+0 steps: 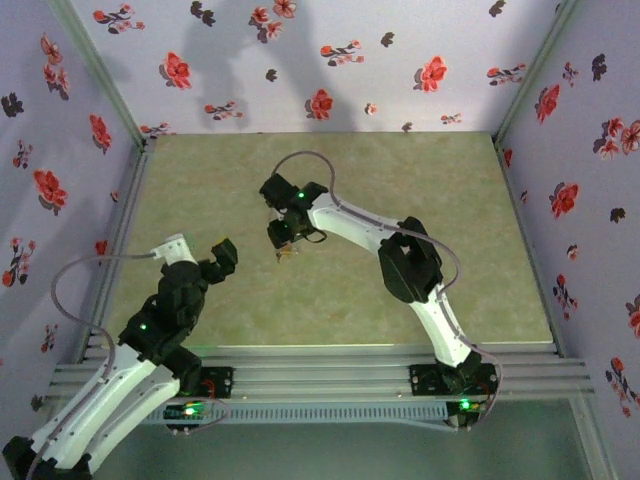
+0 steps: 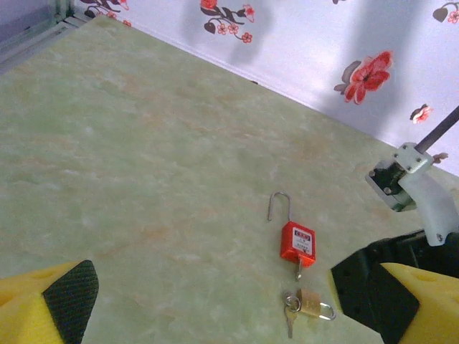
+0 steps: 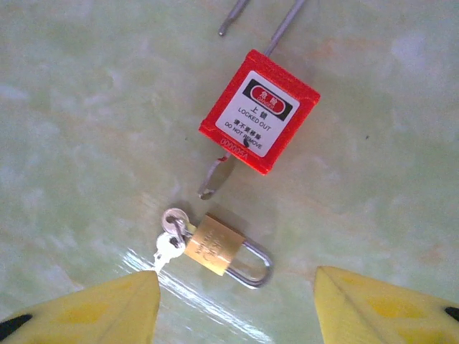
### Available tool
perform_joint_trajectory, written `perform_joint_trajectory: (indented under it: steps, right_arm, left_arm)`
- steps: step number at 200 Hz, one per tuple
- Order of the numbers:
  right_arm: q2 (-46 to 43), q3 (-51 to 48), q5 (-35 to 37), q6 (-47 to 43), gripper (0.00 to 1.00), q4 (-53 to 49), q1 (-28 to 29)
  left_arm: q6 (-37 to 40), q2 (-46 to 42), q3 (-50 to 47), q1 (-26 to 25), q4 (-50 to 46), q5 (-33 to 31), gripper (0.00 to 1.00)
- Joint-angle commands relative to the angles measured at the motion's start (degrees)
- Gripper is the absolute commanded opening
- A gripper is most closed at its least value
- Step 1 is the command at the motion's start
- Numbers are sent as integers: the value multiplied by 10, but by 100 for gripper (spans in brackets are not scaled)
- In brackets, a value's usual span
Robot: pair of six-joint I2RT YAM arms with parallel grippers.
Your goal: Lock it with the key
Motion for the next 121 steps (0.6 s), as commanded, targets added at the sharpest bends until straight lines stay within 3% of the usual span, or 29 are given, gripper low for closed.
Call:
perform_joint_trajectory:
  steps: [1, 37, 67, 121]
  right_arm:
    - [-32, -14, -24, -135, 59, -28, -5]
    - [-52, -81, -68, -257, 62, 12, -3]
    - [-61, -118, -22, -351, 62, 51, 20]
    - [-18, -63, -32, -423, 60, 36, 25]
  left_arm:
    - [-12, -17, -11, 4, -6, -34, 100]
    - [-25, -44, -16, 4, -23, -60, 100]
    - [-29, -63, -20, 4, -30, -75, 100]
    - [-33, -63, -19, 4, -37, -84, 100]
